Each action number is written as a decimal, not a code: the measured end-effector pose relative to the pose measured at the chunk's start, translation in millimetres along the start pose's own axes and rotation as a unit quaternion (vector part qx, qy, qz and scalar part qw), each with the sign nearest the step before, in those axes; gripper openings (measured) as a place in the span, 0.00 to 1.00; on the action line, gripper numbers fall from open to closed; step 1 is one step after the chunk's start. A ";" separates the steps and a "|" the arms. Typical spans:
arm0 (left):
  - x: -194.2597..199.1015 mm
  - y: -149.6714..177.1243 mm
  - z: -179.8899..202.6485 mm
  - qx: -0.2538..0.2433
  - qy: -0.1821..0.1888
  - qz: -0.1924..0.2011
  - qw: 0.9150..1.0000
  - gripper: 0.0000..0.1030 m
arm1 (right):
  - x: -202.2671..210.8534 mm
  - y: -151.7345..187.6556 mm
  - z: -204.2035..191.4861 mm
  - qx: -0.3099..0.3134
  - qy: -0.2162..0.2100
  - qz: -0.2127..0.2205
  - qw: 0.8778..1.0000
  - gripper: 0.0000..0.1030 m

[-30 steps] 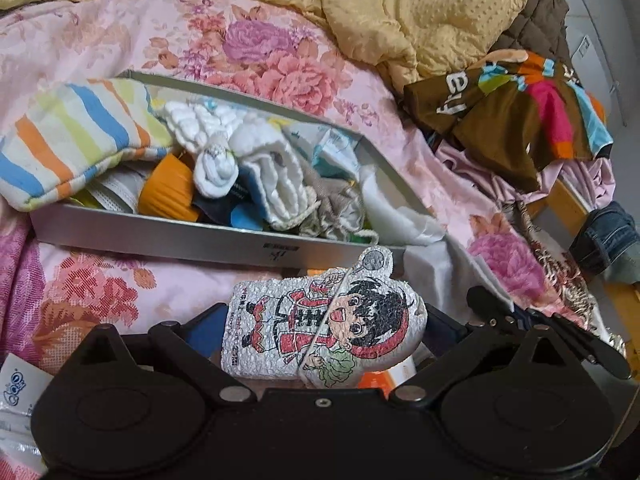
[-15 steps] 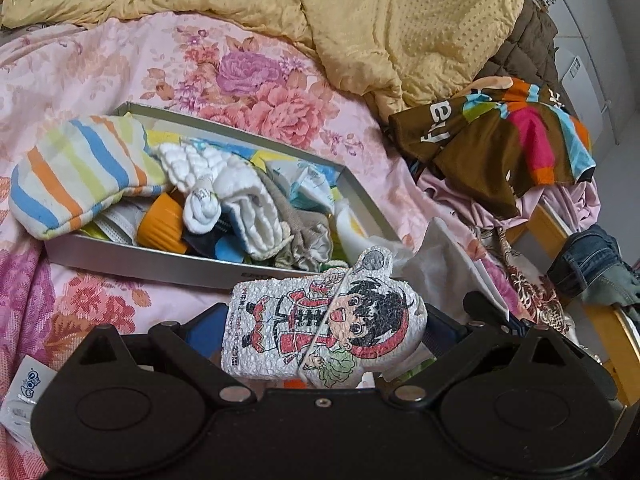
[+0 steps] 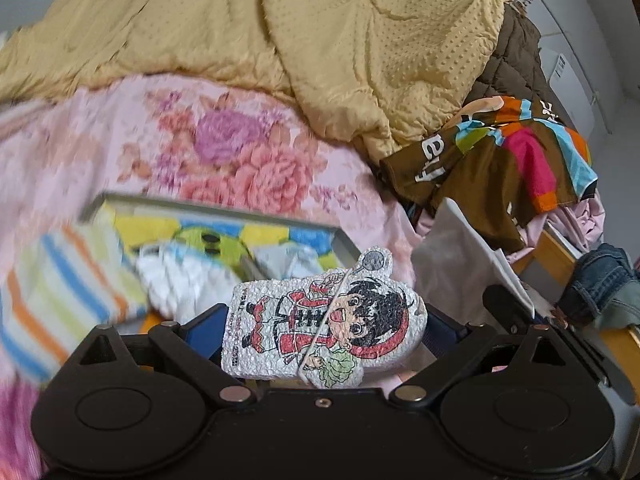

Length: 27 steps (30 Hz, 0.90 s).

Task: Organize soft objects
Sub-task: 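Lift the cartoon pouch and grey cloth and carry both over the tray, then lower both tools into the tray and open them to release the items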

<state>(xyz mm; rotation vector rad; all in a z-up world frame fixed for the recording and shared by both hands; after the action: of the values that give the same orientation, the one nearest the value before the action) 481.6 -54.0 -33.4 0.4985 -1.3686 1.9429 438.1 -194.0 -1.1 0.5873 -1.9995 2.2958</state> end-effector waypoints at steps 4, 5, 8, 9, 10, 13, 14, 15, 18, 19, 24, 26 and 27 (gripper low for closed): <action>-18.0 -23.2 -6.0 -0.010 -0.019 0.005 1.000 0.95 | -25.8 -9.7 1.4 -0.033 -0.036 -0.004 0.999 0.04; -23.5 -27.9 -7.8 -0.012 -0.024 0.004 1.000 0.95 | -31.9 -9.4 2.0 -0.038 -0.043 -0.010 0.998 0.04; -39.3 -35.7 -13.4 -0.018 -0.039 -0.004 0.999 0.95 | -48.5 -2.3 4.7 -0.049 -0.050 -0.032 0.997 0.04; -44.7 -37.2 -15.4 -0.018 -0.045 -0.008 0.999 0.95 | -54.0 1.2 5.9 -0.051 -0.050 -0.040 0.997 0.04; -50.0 -37.8 -17.5 -0.018 -0.051 -0.013 0.998 0.95 | -58.1 4.5 5.9 -0.051 -0.051 -0.048 0.996 0.04; -62.9 -37.1 -23.4 -0.024 -0.071 -0.024 0.997 0.95 | -69.1 16.4 6.0 -0.059 -0.055 -0.073 0.994 0.04; -66.3 -36.6 -24.9 -0.026 -0.076 -0.027 0.996 0.95 | -72.5 19.5 6.3 -0.062 -0.056 -0.081 0.993 0.04; -69.1 -36.2 -25.8 -0.028 -0.081 -0.029 0.996 0.95 | -75.7 22.6 6.4 -0.065 -0.057 -0.089 0.992 0.04; -75.4 -36.1 -26.4 -0.044 -0.097 -0.030 0.994 0.95 | -82.8 30.3 5.9 -0.067 -0.052 -0.108 0.991 0.04; -77.1 -35.8 -26.2 -0.050 -0.102 -0.030 0.993 0.95 | -85.6 32.9 6.2 -0.068 -0.050 -0.116 0.990 0.04; -86.2 -34.2 -24.7 -0.069 -0.122 -0.040 0.989 0.95 | -92.6 40.9 9.7 -0.073 -0.040 -0.139 0.987 0.10; -89.1 -33.4 -23.2 -0.076 -0.130 -0.043 0.988 0.95 | -94.0 42.9 12.2 -0.076 -0.036 -0.144 0.986 0.11; -90.5 -32.8 -22.7 -0.079 -0.133 -0.045 0.987 0.95 | -94.7 44.0 13.5 -0.079 -0.034 -0.147 0.985 0.12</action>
<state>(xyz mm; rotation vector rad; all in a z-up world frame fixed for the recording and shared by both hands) 569.0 -55.5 -79.6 0.7510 -1.6225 1.7247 517.3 -194.1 -70.5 0.8906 -1.9454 1.9539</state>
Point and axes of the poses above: each gripper's, at about its wrist camera, not at the fingertips, and x roughly against the way its jaws point, z to its right, y to its underside, the point moved 10 cm from there along -x, roughly the way its jaws point, and after that the axes turned 14 degrees about -z, right-handed, at the moved point
